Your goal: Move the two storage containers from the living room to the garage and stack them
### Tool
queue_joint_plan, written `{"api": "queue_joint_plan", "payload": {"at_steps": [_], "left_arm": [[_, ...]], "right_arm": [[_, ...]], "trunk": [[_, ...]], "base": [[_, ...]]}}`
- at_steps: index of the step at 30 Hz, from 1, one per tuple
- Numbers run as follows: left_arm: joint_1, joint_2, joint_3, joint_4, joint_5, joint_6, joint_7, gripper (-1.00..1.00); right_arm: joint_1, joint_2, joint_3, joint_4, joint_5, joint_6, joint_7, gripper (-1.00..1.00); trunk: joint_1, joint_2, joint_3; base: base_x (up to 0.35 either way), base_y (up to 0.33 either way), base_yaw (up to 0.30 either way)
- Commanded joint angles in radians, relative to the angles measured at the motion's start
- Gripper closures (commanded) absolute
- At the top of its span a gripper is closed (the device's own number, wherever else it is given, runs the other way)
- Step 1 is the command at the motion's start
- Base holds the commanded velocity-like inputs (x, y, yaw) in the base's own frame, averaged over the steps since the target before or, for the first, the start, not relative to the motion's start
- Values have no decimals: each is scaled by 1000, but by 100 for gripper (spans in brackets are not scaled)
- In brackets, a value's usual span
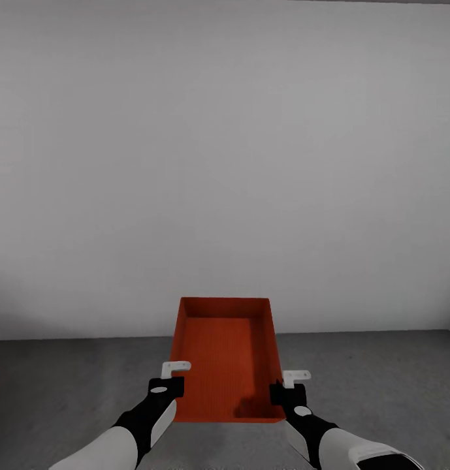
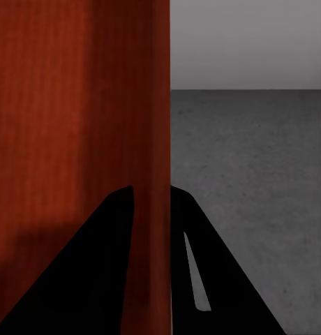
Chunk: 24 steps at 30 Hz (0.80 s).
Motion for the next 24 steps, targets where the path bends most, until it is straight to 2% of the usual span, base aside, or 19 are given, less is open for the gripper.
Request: {"api": "queue_joint_plan", "payload": {"at_steps": [1,14,24], "left_arm": [[-1,1,79,-5,-15,-36,14,100],[-1,1,79,-5,-15,-36,14,100],[-1,1,79,-5,-15,-36,14,100]], "right_arm": [[0,1,-56,0,15,1,2,100],[0,1,-56,0,15,-1,2,100],[0,1,-56,0,15,-4,2,100]], "trunk": [[0,-1,-3],[0,-1,-24],[0,-1,-29]], "base": [[0,0,-7],[0,0,-1],[0,0,12]]}}
